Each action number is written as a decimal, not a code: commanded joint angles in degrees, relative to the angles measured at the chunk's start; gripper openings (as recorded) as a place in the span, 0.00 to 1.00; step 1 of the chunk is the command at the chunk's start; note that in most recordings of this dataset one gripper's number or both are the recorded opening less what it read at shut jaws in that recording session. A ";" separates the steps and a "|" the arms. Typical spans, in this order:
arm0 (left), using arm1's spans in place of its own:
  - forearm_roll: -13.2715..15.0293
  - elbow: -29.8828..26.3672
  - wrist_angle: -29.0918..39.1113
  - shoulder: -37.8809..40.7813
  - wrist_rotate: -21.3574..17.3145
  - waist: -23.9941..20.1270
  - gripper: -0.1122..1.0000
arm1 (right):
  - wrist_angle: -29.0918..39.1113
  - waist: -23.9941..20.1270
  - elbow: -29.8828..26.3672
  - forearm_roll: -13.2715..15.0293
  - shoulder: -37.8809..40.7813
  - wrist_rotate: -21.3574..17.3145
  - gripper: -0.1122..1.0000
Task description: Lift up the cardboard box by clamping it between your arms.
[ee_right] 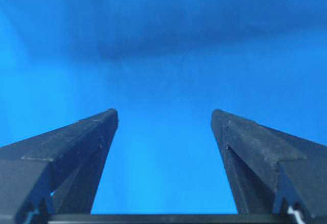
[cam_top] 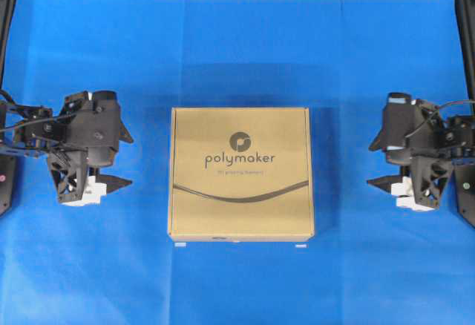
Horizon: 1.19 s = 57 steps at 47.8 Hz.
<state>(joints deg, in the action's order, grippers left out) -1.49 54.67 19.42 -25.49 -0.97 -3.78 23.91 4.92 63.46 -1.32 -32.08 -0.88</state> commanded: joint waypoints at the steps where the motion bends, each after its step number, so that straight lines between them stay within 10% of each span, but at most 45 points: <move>1: 0.18 -0.70 -0.44 -1.49 0.00 0.26 0.91 | -0.44 0.18 -0.35 -0.18 -2.64 -0.35 1.00; 57: 0.18 0.79 -19.42 -9.49 0.35 0.18 0.90 | -5.27 1.85 2.90 -0.26 -28.04 -0.26 1.00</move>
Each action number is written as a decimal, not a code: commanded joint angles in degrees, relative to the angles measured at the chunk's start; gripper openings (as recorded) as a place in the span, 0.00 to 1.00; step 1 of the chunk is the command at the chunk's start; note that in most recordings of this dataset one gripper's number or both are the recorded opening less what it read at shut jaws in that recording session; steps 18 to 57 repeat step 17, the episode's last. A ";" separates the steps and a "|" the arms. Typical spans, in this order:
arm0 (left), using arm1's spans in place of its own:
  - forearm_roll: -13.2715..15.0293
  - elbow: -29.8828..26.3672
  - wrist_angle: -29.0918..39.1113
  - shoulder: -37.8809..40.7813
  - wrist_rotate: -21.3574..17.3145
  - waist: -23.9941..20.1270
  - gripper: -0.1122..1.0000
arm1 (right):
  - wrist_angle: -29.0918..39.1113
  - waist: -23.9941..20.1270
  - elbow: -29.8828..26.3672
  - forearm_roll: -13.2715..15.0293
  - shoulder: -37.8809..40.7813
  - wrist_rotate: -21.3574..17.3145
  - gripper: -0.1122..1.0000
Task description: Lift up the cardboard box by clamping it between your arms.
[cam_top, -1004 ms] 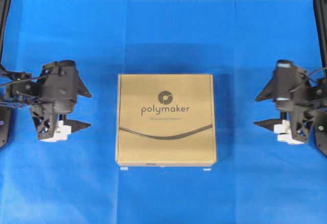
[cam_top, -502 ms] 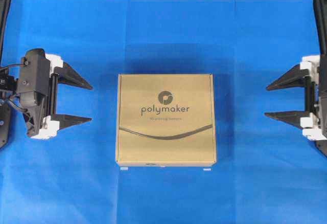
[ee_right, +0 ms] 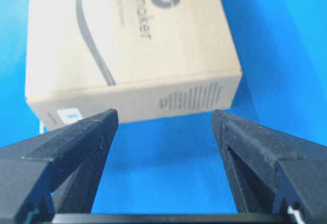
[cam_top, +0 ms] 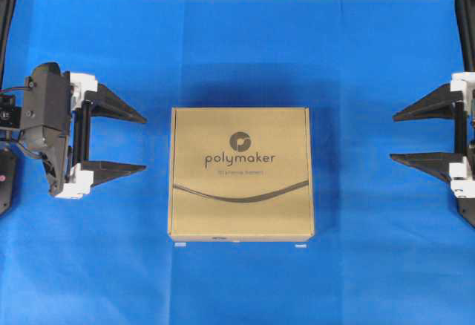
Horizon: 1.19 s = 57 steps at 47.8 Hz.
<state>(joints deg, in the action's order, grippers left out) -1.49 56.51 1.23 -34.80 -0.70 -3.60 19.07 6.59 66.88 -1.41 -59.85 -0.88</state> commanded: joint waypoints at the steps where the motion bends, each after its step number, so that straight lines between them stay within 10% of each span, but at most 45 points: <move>1: 0.18 -1.05 -1.41 -0.18 0.09 0.09 0.90 | -0.70 0.18 -0.44 -0.18 -0.44 -0.26 1.00; 57: 0.18 -0.97 -2.90 -0.35 0.26 0.35 0.90 | -0.88 0.26 1.67 -0.18 -4.31 -0.18 1.00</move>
